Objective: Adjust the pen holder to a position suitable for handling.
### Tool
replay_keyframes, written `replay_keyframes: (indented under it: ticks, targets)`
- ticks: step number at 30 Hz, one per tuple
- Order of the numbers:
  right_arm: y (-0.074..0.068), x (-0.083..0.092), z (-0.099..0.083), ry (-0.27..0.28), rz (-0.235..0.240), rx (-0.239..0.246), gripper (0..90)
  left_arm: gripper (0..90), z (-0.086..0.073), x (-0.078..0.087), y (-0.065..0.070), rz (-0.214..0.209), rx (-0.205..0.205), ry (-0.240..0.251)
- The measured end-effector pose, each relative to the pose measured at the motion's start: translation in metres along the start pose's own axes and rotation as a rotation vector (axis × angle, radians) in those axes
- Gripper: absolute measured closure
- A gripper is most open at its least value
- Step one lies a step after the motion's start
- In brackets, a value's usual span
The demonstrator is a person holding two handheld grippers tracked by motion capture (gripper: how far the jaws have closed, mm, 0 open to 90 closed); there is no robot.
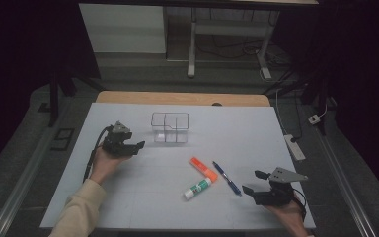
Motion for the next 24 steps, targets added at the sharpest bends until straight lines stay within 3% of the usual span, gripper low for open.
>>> replay_keyframes:
  ticks: [3,12,24]
  targets:
    - [0.000,0.000,0.000,-0.001,0.003,0.002,21.9,36.2,0.006,-0.001,-0.003,-0.002,0.013,0.017]
    - [-0.001,0.000,-0.001,-0.008,0.006,0.003,22.0,45.3,0.020,-0.010,-0.004,-0.020,-0.009,0.026]
    - [-0.001,-0.001,-0.002,-0.012,0.005,0.003,22.2,70.8,0.014,-0.029,-0.003,-0.026,-0.030,-0.018]
Point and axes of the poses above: each handheld gripper's, and its own axes: x roughly backward along the jaws, z roughly out of its top, y roughly to its right, the point moved 9 cm from there along -x, roughly forward along the jaws, and after that the axes turned 5 degrees about y, right-handed, at the moved point
